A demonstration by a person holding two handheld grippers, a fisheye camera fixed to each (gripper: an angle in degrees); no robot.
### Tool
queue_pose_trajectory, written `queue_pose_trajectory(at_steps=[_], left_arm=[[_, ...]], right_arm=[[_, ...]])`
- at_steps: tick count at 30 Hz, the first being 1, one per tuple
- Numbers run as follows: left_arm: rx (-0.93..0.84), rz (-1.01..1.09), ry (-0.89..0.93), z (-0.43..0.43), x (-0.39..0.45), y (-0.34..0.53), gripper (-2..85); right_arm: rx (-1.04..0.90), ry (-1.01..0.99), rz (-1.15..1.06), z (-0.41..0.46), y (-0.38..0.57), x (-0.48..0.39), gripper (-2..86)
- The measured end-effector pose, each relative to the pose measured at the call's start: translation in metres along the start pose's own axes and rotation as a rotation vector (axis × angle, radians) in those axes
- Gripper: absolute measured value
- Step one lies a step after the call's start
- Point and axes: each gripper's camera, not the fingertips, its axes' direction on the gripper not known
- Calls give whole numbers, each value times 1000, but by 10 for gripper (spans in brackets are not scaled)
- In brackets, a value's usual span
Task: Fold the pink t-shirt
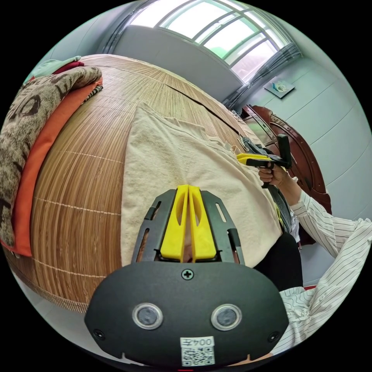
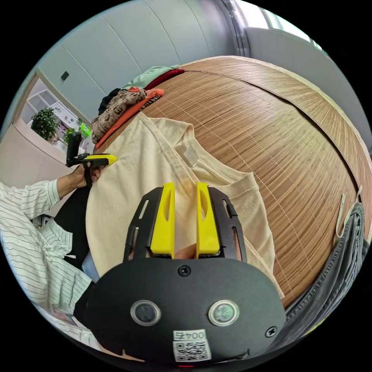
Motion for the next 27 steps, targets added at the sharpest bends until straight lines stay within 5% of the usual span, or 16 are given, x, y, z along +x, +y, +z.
queue_pose_trajectory(at_steps=[10, 27], left_arm=[[2, -3, 8, 3, 1, 2, 1], [4, -7, 13, 8, 6, 2, 1]], right_arm=[[-6, 142, -48, 5, -8, -7, 1], [100, 359, 280, -80, 81, 27, 65]])
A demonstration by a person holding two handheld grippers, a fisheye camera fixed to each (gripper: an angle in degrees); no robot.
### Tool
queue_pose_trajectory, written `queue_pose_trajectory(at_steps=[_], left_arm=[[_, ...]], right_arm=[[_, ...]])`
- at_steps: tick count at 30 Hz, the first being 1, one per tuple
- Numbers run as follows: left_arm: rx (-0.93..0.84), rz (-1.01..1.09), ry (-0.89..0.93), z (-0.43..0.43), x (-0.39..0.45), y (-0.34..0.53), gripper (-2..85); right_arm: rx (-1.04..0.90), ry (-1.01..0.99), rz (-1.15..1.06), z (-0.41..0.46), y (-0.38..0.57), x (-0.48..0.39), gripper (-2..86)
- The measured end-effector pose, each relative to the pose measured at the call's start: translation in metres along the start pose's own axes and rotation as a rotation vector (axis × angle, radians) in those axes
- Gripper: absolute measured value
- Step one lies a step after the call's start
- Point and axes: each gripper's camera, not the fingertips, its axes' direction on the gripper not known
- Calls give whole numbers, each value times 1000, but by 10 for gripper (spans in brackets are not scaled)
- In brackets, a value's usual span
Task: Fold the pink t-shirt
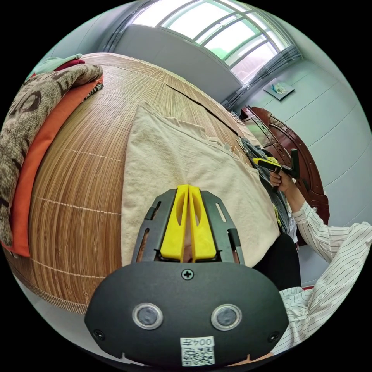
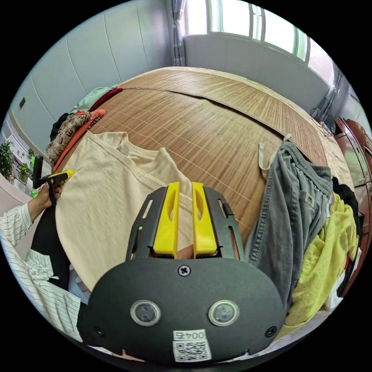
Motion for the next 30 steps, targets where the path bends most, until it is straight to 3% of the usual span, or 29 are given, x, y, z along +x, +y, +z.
queue_pose_trajectory(at_steps=[3, 9, 16, 23, 26, 30], left_arm=[[0, -1, 0, 1, 1, 0, 1], [-1, -1, -1, 2, 2, -2, 1], [0, -2, 1, 2, 3, -3, 1], [0, -4, 3, 2, 3, -5, 1], [0, -5, 6, 1, 3, -5, 1], [0, -6, 7, 0, 2, -6, 1]], right_arm=[[11, -60, -36, -7, 15, 6, 77], [-53, 6, -137, 16, 4, -24, 99], [-67, 38, -156, 30, 10, -23, 39], [-41, -117, 30, 17, 13, 26, 71], [39, -80, 186, -16, 23, 61, 67], [-20, 10, 201, -24, 38, 71, 70]])
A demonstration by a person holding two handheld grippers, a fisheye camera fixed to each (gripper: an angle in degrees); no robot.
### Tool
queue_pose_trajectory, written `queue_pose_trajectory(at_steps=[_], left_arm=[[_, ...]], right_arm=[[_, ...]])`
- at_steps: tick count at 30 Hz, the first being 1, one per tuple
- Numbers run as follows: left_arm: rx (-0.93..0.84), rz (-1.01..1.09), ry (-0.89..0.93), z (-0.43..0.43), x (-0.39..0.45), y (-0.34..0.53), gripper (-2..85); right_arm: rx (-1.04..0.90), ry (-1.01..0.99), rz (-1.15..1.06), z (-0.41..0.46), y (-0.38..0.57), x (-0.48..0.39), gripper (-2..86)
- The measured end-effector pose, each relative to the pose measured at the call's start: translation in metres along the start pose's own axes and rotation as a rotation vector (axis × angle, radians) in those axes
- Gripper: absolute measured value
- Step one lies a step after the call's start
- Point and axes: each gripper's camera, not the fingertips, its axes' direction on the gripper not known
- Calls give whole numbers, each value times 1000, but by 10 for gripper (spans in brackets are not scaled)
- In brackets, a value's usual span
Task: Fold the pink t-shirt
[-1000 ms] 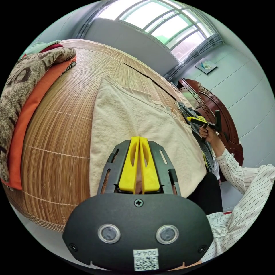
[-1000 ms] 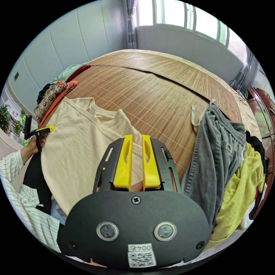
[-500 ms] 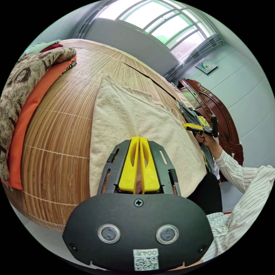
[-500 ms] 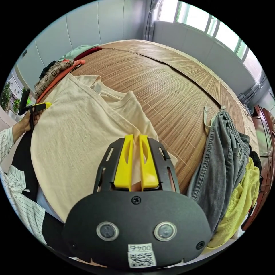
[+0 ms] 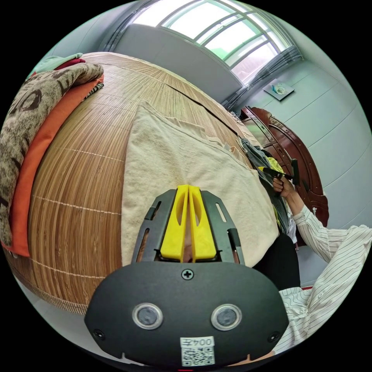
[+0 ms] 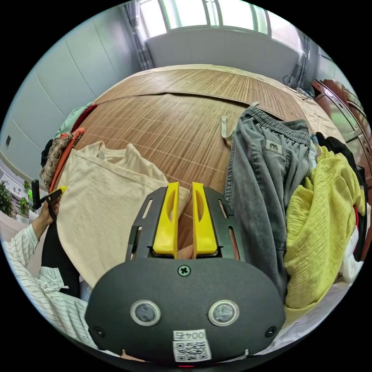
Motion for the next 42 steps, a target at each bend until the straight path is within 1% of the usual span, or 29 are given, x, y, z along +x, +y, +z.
queue_pose_trajectory(at_steps=[2, 5, 7, 8, 9, 11, 16, 18, 20, 22, 24, 26, 29, 31, 34, 35, 37, 38, 40, 42], left_arm=[[0, -1, 1, -1, 0, 0, 1], [0, -1, 0, -2, -1, -1, 1], [0, -1, -1, -4, -1, -2, 1], [0, -1, -1, -4, -1, -2, 1], [0, -1, -1, -5, -1, -3, 1], [0, -2, 1, -6, -2, -3, 1], [0, -2, 3, -10, -4, -4, 1], [0, -3, 4, -12, -5, -5, 1], [1, -3, 5, -14, -6, -5, 1], [1, -4, 6, -17, -7, -6, 1], [0, -5, 5, -19, -8, -6, 1], [0, -7, 8, -21, -9, -7, 1], [-1, -8, 10, -25, -11, -8, 1], [-4, -12, 13, -28, -13, -9, 1], [-15, -32, 29, -32, -17, -13, 1], [-20, -36, 37, -34, -18, -14, 1], [-37, -53, 81, -47, -20, -20, 2], [-21, -51, 94, -55, -19, -20, 2], [70, -68, 142, -97, -18, -14, 2], [99, -81, 138, -126, -23, -2, 2]], right_arm=[[-30, 7, -32, 5, 6, -8, 103], [-21, 9, -8, 13, 7, -15, 129], [-68, 33, -15, 25, 5, -20, 125], [-81, 92, -30, 30, 5, -23, 101], [-78, 102, -46, 31, 5, -24, 89], [-56, 42, -29, 29, 6, -14, 70], [-17, -87, 81, 25, 16, 21, 84], [17, -79, 139, 15, 21, 33, 80], [133, -127, 174, -14, 32, 37, 58], [179, -156, 158, -31, 39, 24, 31], [141, -151, 107, -33, 45, -1, 8], [48, -95, 7, -22, 60, -40, -2], [-50, -44, -30, -4, 81, -62, -5], [-70, -17, -10, 2, 91, -58, -5], [0, -27, 33, -19, 104, -49, -1], [55, -58, 39, -37, 110, -49, 3], [101, -136, 50, -60, 124, -53, 18], [102, -175, 47, -70, 135, -57, 28], [96, -220, 54, -79, 156, -64, 37], [86, -271, 79, -81, 179, -68, 40]])
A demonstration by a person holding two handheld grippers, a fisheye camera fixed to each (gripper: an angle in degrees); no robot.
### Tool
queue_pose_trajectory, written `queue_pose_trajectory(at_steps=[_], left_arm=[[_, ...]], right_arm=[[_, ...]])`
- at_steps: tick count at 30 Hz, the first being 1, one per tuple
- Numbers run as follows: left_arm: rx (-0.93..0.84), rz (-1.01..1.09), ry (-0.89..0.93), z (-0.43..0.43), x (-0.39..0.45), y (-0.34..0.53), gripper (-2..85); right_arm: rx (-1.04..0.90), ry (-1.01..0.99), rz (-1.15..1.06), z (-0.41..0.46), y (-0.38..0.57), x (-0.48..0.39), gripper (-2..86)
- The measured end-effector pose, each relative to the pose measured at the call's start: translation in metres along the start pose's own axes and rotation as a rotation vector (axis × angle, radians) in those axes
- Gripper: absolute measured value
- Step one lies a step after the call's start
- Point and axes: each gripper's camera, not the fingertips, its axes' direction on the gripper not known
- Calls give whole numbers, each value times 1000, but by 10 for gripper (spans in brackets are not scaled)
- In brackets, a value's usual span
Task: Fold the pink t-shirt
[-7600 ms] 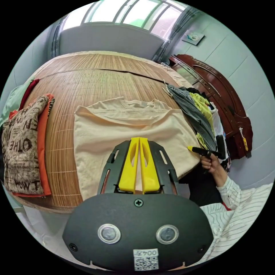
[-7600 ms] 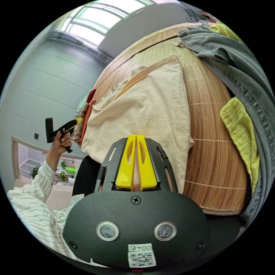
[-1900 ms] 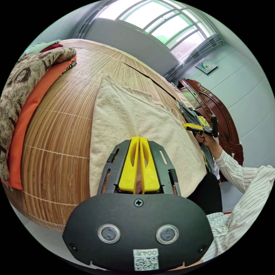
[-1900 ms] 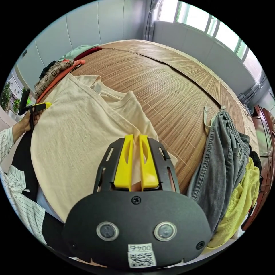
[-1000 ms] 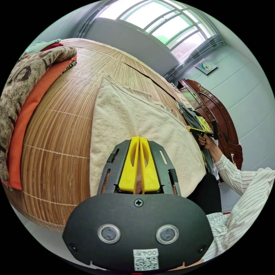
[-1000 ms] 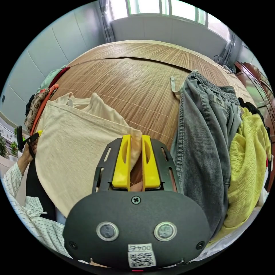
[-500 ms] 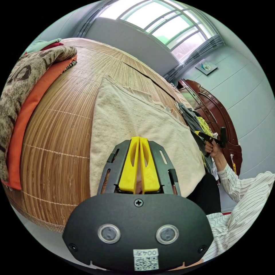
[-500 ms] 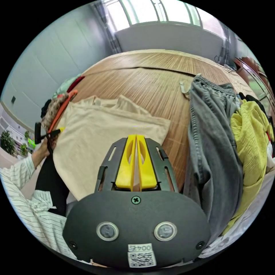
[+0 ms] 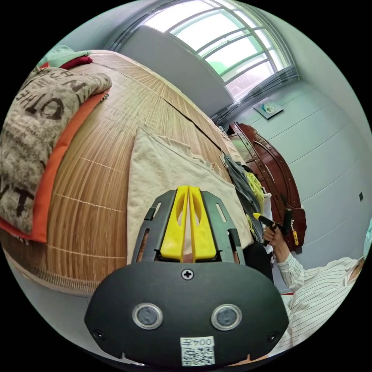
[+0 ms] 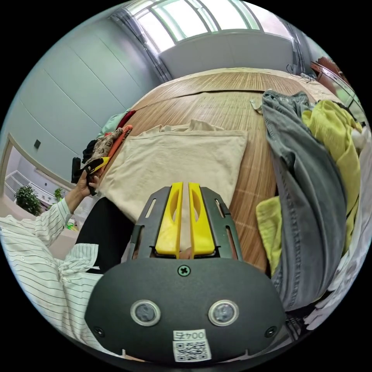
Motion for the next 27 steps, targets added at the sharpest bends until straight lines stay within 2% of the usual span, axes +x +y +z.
queue_pose_trajectory(at_steps=[4, 11, 20, 25, 27], left_arm=[[-30, -13, -121, -55, -13, 36, 3], [-34, -142, -104, -84, -43, 92, 22], [67, -199, -12, -75, -45, 123, 78], [22, -168, -134, -76, -37, 123, 28], [-5, -135, -163, -74, -31, 120, 20]], right_arm=[[1, -44, 112, 5, 45, 5, 39], [67, -140, 307, 4, 70, 31, 39], [18, -164, 319, 17, 75, 25, 30], [-77, -63, 312, 33, 80, 34, 3], [-61, -104, 334, 33, 85, 44, -2]])
